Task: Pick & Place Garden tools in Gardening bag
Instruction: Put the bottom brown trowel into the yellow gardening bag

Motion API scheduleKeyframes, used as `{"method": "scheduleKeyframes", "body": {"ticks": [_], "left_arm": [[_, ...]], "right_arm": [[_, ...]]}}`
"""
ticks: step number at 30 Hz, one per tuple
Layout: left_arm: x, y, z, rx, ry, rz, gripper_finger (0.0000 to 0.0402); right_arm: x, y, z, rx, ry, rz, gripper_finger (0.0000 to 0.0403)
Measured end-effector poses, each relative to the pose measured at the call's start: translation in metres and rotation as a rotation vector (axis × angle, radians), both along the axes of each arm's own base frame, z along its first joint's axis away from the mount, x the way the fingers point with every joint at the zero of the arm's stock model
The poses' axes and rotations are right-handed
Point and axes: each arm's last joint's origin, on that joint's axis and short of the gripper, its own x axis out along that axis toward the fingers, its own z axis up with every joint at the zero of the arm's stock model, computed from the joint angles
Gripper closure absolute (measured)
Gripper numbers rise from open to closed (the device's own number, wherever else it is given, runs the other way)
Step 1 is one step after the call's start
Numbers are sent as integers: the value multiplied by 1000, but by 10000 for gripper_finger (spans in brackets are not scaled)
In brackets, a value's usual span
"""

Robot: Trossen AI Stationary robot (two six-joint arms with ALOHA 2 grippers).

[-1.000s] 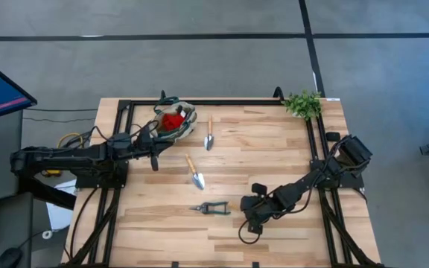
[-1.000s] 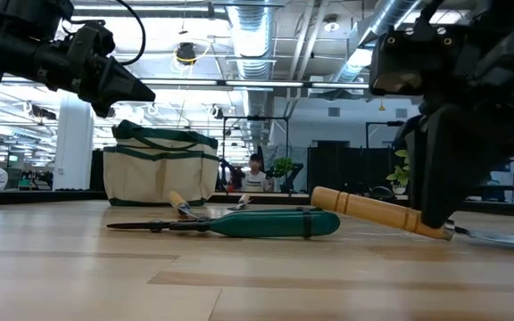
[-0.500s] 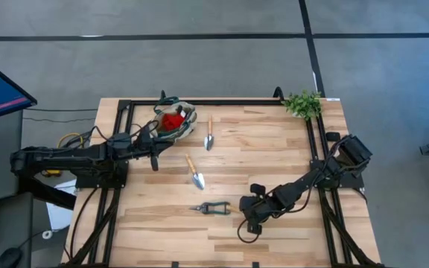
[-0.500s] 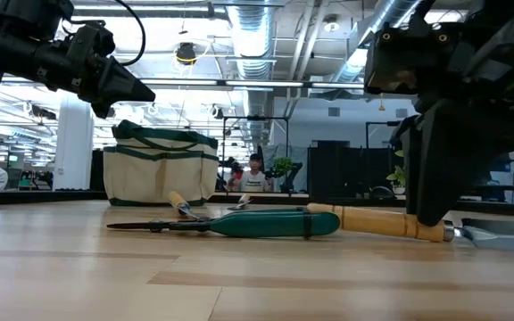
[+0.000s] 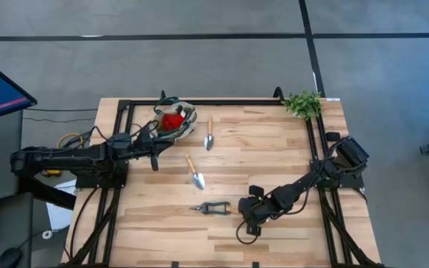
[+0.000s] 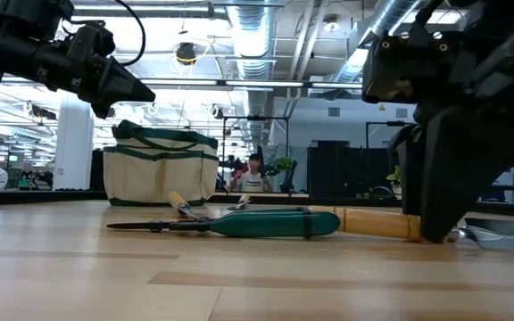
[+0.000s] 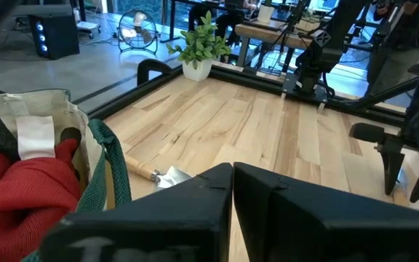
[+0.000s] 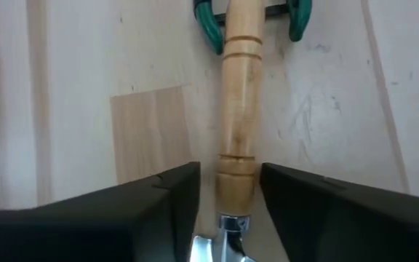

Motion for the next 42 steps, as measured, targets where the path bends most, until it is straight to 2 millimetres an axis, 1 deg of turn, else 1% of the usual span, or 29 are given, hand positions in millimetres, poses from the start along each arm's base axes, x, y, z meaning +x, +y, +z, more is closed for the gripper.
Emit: {"method": "scheduleKeyframes", "body": {"ticks": [5,8,13,17,22,27,30,34,42], "left_arm": [[0,0,0,0,0,0,400],[0,0,0,0,0,1,400],[0,0,0,0,0,1,400],[0,0,0,0,0,1,400],[0,0,0,0,-1,1,400],[0,0,0,-2,-2,1,400],[0,0,0,-27,-11,6,399],[0,0,0,-37,-14,9,387],[-1,3,0,-17,-12,119,330]], "right_arm": [[0,-1,-1,-10,4,-4,327],[0,-1,-1,-12,3,-6,348],[-2,-2,1,-15,16,-4,348],[-7,-5,6,-31,49,-3,348],[-18,-12,22,-68,88,-11,348],[-28,-22,43,-126,71,-40,348],[-31,-33,54,-185,60,-52,348],[-29,-53,65,-281,47,-27,348],[-10,-113,71,-476,84,47,348]]}}
